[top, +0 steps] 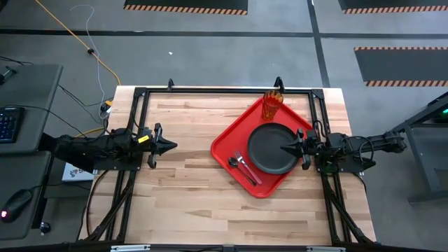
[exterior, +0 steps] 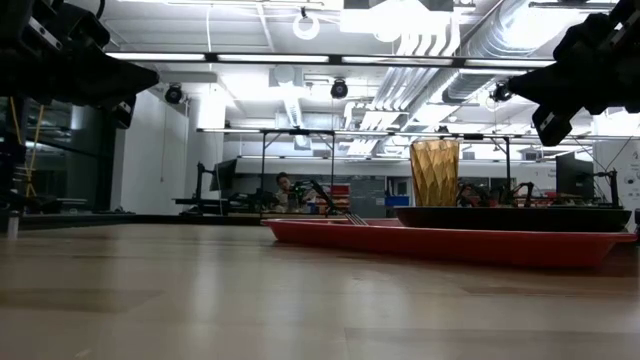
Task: Pick and place plate/cup/fork/spoon on tray
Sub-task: Return to Home Position
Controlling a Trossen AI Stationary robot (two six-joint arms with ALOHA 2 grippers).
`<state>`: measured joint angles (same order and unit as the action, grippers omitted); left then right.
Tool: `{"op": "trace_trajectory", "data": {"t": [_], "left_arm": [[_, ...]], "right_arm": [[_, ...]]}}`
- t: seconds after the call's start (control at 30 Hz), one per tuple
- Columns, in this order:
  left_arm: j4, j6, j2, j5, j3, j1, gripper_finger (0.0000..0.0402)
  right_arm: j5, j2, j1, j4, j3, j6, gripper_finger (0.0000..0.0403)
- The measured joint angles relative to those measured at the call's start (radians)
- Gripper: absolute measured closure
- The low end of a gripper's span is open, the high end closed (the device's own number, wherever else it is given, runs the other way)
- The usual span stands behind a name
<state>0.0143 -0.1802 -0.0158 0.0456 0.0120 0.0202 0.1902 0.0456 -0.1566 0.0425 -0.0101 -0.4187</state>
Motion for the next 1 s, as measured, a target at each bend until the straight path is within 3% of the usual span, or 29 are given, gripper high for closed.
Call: {"op": "trace_trajectory", "data": {"t": [1.0], "left_arm": [[0.0,0.0,0.0,0.0,0.0,0.0,0.0398]], "right_arm": [[0.0,0.0,0.0,0.0,0.0,0.0,0.0402]]}}
